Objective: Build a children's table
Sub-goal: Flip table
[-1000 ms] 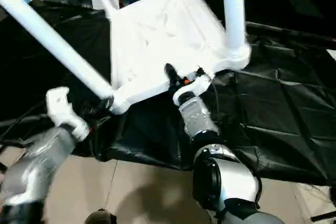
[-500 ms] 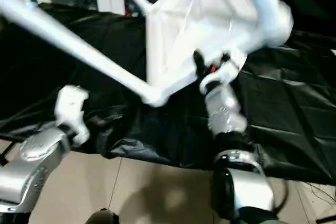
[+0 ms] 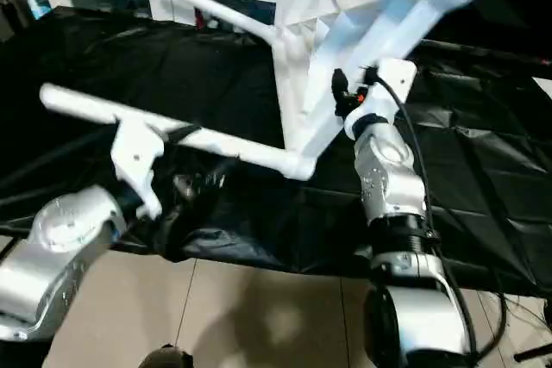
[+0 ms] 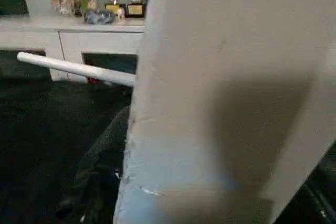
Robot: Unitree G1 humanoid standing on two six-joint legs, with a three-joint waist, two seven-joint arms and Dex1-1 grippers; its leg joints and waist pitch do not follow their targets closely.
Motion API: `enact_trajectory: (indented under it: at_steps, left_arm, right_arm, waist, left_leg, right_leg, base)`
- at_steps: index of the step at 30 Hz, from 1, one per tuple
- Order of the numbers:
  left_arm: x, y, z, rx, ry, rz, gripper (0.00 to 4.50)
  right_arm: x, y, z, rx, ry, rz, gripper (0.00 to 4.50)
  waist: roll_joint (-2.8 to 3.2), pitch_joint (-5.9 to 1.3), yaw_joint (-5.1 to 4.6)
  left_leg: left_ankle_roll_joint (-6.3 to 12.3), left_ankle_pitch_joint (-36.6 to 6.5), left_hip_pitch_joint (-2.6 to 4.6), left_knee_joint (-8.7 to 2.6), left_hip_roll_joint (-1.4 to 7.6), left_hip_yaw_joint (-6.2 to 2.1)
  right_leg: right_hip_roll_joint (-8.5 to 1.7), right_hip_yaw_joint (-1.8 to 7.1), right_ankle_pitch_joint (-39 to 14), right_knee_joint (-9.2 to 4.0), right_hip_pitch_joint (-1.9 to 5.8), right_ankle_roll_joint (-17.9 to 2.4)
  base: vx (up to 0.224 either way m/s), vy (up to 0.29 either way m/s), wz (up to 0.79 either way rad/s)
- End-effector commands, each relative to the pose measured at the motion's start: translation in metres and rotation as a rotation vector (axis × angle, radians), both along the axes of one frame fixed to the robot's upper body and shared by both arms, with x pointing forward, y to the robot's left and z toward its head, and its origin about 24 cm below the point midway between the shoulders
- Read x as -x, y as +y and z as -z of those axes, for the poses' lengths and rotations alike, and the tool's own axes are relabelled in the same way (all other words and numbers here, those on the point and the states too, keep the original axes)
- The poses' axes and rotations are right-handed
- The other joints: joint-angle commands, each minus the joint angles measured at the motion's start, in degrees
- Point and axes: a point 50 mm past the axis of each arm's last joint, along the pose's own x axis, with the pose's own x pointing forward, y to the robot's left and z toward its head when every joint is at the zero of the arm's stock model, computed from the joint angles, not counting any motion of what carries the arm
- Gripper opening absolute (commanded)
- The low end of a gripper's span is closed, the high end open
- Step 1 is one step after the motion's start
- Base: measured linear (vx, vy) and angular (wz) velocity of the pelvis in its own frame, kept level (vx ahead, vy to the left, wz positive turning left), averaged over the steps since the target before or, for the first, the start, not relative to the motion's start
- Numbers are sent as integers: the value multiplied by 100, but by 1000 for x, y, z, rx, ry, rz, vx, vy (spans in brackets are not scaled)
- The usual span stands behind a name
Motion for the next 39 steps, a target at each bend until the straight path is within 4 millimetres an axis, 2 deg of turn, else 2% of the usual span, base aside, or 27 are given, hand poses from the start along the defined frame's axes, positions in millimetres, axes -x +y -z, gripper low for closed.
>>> enact_trajectory:
  at_steps: [1,3,5,7,12,13,14,15,17,18,19,21,22,23,24,25,26,28,29,31,33,34,36,37,39]
  left_arm:
    - [0,-1,-7,-14,-38,13,450]
    - [0,-1,-7,-18,-43,13,450]
    - [-1,-3,-10,-29,-64,27,450]
    - [-2,-3,-11,-39,-67,32,450]
    - [-9,0,-15,-189,-133,41,450]
    - [-11,1,-18,-194,-150,31,450]
    - [-11,1,-18,-194,-150,31,450]
    - [-18,5,-29,-211,-234,-16,450]
    - [-21,6,-41,-245,-347,-32,450]
    - [-22,6,-48,-268,-406,-41,450]
    - [-22,6,-52,-285,-444,-45,450]
    - [-24,7,-60,-328,-528,-68,450]
    - [-25,8,-63,-347,-567,-81,450]
    - [-25,9,-67,-378,-615,-89,450]
    - [-27,11,-72,-416,-671,-106,450]
    - [-29,13,-81,-457,-765,-134,450]
    - [-29,13,-81,-457,-765,-134,450]
    - [-27,13,-90,-479,-872,-138,450]
    - [-27,13,-93,-484,-900,-132,450]
    - [-25,11,-99,-514,-1009,-121,450]
    - [-24,11,-100,-521,-1032,-121,450]
    - [-26,12,-105,-548,-1095,-133,450]
    - [-28,14,-109,-583,-1155,-157,450]
    - [-28,15,-110,-597,-1172,-168,450]
    - [-35,19,-109,-633,-1163,-185,450]
  right_arm:
    - [7,-11,21,170,100,79,202]
    - [10,-7,25,229,106,80,202]
    - [13,-4,36,250,142,90,200]
    - [14,-3,38,253,148,88,200]
    - [16,4,42,322,151,56,199]
    - [17,5,43,328,149,54,269]
    - [17,5,43,328,149,54,269]
    - [17,7,44,323,141,49,269]
    - [18,7,45,314,122,51,305]
    - [19,6,44,302,103,51,312]
    - [19,6,43,289,85,48,316]
    - [21,6,41,272,47,42,336]
    - [22,6,40,270,33,40,348]
    - [24,5,39,270,14,39,356]
    - [26,3,37,267,-14,39,361]
    - [31,3,31,250,-90,27,368]
    - [31,3,31,250,-90,27,368]
    - [37,2,28,260,-152,17,391]
    - [39,2,28,263,-166,12,399]
    - [46,0,29,274,-222,1,403]
    - [48,0,29,275,-233,-2,403]
    - [55,1,29,270,-275,-29,403]
    - [62,2,27,269,-325,-55,403]
    - [64,2,27,272,-341,-60,403]
    - [68,5,25,263,-379,-94,403]
  waist:
    - [73,-397,-66]
    - [75,-400,-62]
    - [74,-395,-87]
    - [58,-385,-81]
    - [59,-368,-103]
    - [68,-373,-104]
    - [68,-373,-104]
    - [30,-373,-98]
    - [51,-404,-97]
    - [35,-416,-104]
    - [15,-440,-90]
    - [40,-443,-87]
    - [30,-453,-103]
    - [49,-449,-100]
    - [61,-447,-90]
    - [49,-457,-96]
    - [81,-457,-84]
    - [71,-457,-84]
    - [103,-461,-80]
    - [110,-459,-82]
    - [98,-449,-83]
    - [144,-443,-88]
    - [114,-431,-91]
    - [128,-420,-103]
    - [137,-414,-108]
  left_leg:
    - [-574,-918,219,-410,85,-10]
    - [-627,-975,223,-416,87,-15]
    - [-692,-1253,235,-434,88,-21]
    - [-694,-1491,261,-439,94,-20]
    - [-722,-1815,259,-474,94,-51]
    - [-749,-1866,269,-475,97,-55]
    - [-749,-1866,269,-475,97,-55]
    - [-754,-1779,245,-479,98,-59]
    - [-757,-1662,241,-467,93,-66]
    - [-761,-1596,227,-467,95,-74]
    - [-705,-1334,230,-429,96,-56]
    - [-659,-1147,206,-420,92,-57]
    - [-651,-989,195,-404,86,-53]
    - [-646,-933,204,-393,85,-45]
    - [-616,-937,204,-393,83,-46]
    - [-618,-906,198,-388,85,-49]
    - [-622,-949,222,-379,91,-47]
    - [-632,-888,202,-387,90,-59]
    - [-647,-919,221,-381,89,-61]
    - [-646,-973,212,-383,90,-66]
    - [-633,-1084,215,-391,92,-64]
    - [-645,-1208,225,-396,93,-70]
    - [-605,-1430,223,-406,101,-77]
    - [-586,-1589,227,-419,111,-83]
    - [-573,-1650,227,-429,110,-88]
  right_leg:
    - [-263,148,-210,-397,112,-499]
    - [-271,148,-253,-401,109,-446]
    - [-275,153,-472,-421,93,-403]
    - [-281,164,-729,-454,61,-384]
    - [-289,165,-1201,-488,38,-317]
    - [-299,174,-1231,-492,33,-327]
    - [-299,174,-1231,-492,33,-327]
    - [-294,170,-1157,-488,52,-337]
    - [-309,171,-862,-476,69,-348]
    - [-306,160,-731,-451,94,-364]
    - [-297,156,-286,-405,106,-404]
    - [-293,153,-29,-379,124,-424]
    - [-281,146,173,-344,141,-427]
    - [-277,149,270,-338,129,-439]
    - [-273,150,269,-363,126,-414]
    - [-274,149,356,-335,147,-396]
    - [-275,151,374,-350,129,-367]
    - [-270,143,501,-332,153,-422]
    - [-270,141,538,-326,140,-443]
    - [-268,140,581,-322,152,-464]
    - [-277,145,421,-332,152,-468]
    - [-281,146,263,-336,130,-497]
    - [-292,151,-11,-371,129,-486]
    - [-299,153,-276,-389,107,-517]
    - [-302,152,-434,-397,99,-557]
  base:
    - [0,0,0]
    - [0,0,0]
    - [0,0,0]
    - [0,0,0]
    - [0,0,0]
    - [0,0,0]
    - [0,0,0]
    - [0,0,0]
    - [0,0,0]
    - [0,0,0]
    - [0,0,0]
    - [0,0,0]
    - [0,0,0]
    - [0,0,0]
    - [0,0,0]
    - [0,0,0]
    - [0,0,0]
    - [0,0,0]
    - [0,0,0]
    - [0,0,0]
    - [0,0,0]
    - [0,0,0]
    - [0,0,0]
    - [0,0,0]
    - [0,0,0]
